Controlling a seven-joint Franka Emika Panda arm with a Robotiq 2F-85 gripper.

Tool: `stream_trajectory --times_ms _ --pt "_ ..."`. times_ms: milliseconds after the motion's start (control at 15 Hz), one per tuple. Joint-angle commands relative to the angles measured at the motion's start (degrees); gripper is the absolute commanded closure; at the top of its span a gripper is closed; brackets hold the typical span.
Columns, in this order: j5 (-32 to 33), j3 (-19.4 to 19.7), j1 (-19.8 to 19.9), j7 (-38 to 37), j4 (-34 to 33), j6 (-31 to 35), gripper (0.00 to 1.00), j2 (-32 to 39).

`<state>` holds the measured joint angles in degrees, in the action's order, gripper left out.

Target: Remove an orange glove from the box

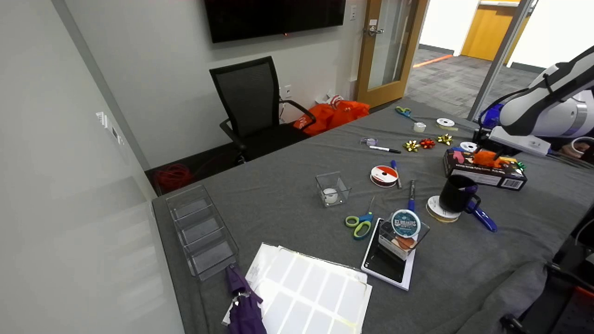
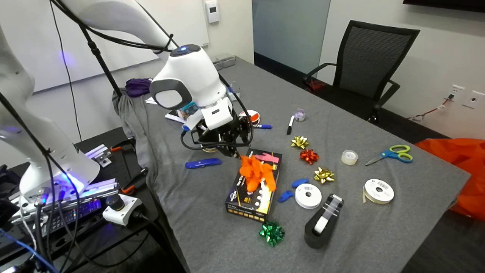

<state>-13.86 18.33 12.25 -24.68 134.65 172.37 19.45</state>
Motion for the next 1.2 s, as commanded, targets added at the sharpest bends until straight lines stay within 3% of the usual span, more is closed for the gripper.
stream_trajectory --times_ms 0,133,400,467,533,1133 --pt "-1.37 -2.62 3.02 2.31 -1.96 4.06 0.08 3.47" --pt "-0.96 -3.23 3.92 2.29 -2.54 5.63 0.01 4.72" --pt "-0.11 -4.74 6.17 3.00 -3.56 8.21 0.00 6.71" --pt "0.12 -5.75 7.34 3.94 -3.88 8.22 0.25 6.95" --pt "0.25 -6.05 7.81 4.29 -4.10 8.40 0.26 7.28" --pt "-0.94 -4.58 7.27 7.26 -4.86 8.75 0.91 8.23"
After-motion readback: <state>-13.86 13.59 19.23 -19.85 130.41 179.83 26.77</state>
